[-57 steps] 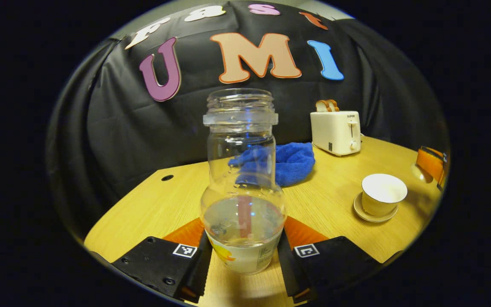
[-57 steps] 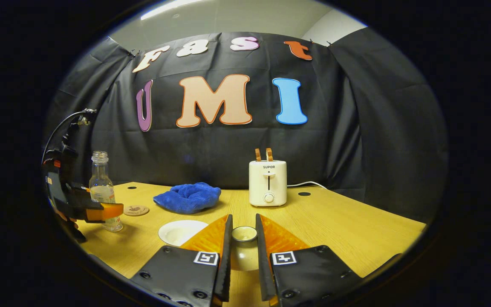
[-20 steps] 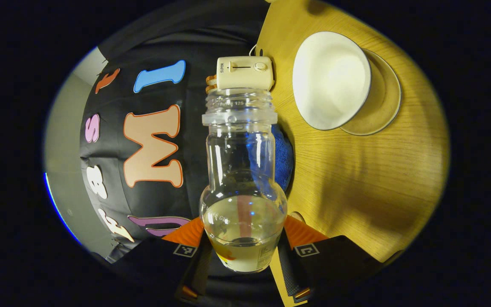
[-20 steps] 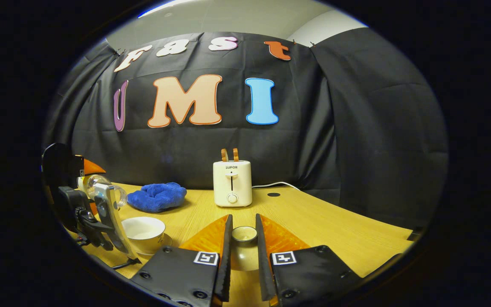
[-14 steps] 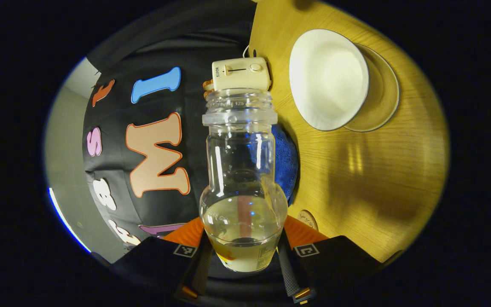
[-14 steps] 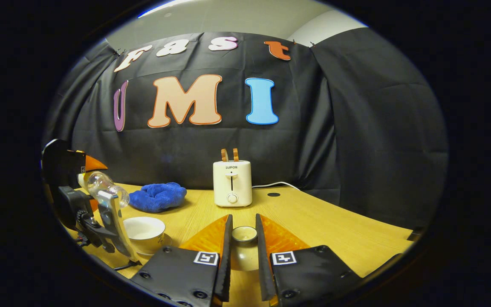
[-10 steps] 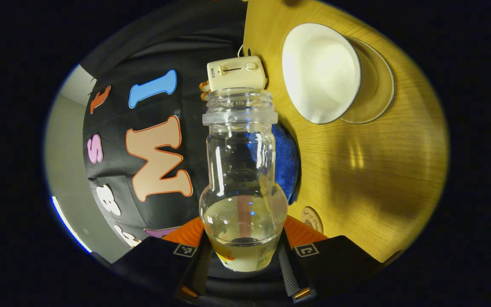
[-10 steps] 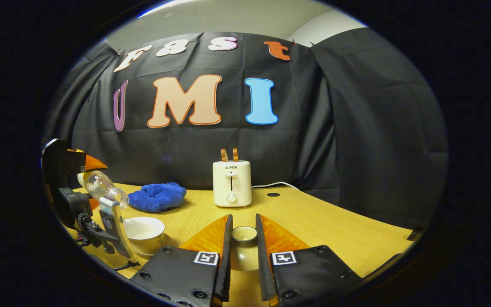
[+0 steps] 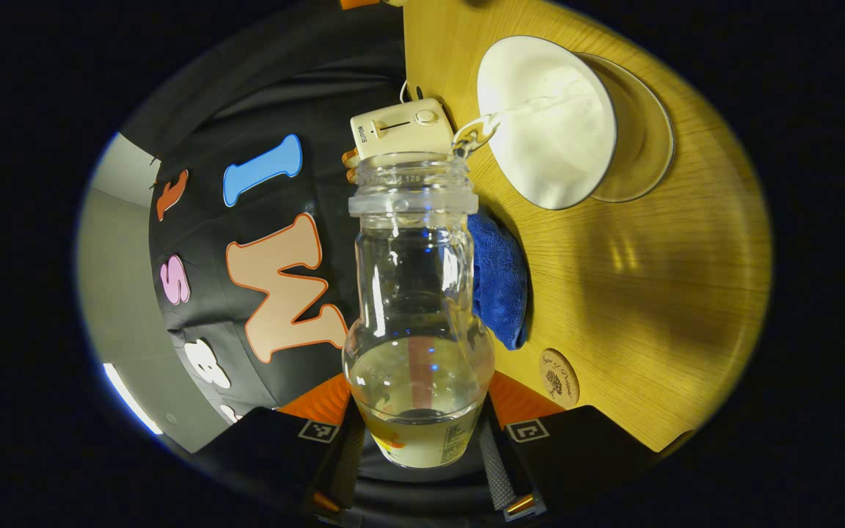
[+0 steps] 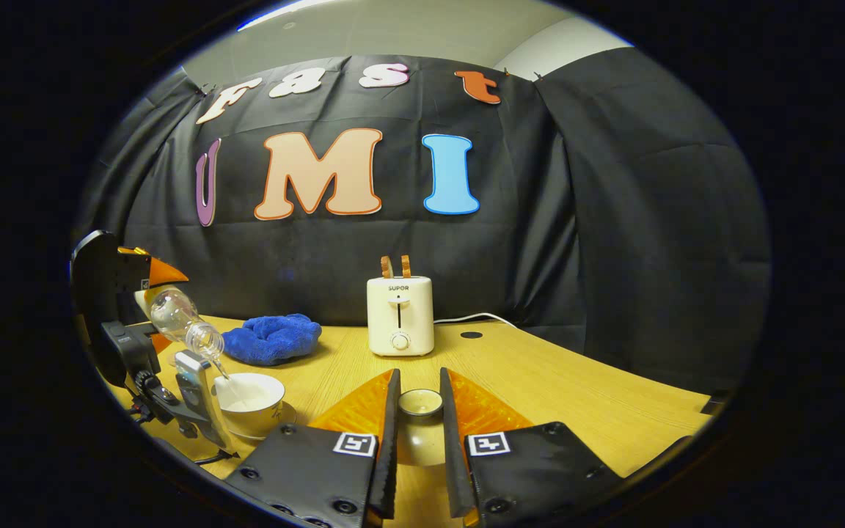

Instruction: Open the teacup lid with one hand, grasp the water bottle and pour water into the teacup with the other hand; after pouring, place the water bottle on the coaster and then close the teacup lid.

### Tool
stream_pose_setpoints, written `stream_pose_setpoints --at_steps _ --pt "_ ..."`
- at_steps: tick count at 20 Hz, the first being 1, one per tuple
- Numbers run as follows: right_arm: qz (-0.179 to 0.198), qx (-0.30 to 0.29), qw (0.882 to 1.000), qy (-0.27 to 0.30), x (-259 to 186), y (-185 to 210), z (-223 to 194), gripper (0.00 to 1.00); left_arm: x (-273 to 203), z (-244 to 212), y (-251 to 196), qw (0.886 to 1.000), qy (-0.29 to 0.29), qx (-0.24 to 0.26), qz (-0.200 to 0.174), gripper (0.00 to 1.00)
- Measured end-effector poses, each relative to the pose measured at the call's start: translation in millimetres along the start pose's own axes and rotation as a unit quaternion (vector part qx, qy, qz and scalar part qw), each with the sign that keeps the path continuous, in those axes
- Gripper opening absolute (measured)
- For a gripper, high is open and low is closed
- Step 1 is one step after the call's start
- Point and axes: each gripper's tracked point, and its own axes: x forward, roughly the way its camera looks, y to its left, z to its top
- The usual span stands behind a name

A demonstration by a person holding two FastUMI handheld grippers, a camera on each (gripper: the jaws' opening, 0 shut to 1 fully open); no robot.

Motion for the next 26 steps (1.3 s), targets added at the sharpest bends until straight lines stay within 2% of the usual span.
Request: stream_pose_setpoints --at_steps 19,22,26 --pt "0.001 0.000 1.000 0.000 1 -1 -1 0.31 2 0 25 0.996 -0.006 0.077 0.032 0.66" --pt "0.001 0.000 1.000 0.000 1 -1 -1 0.31 5 5 25 0.998 -0.012 0.062 0.027 0.66" --pt "0.001 0.000 1.000 0.000 1 -1 -1 0.31 8 3 5 1.000 -0.008 -0.003 0.002 0.66"
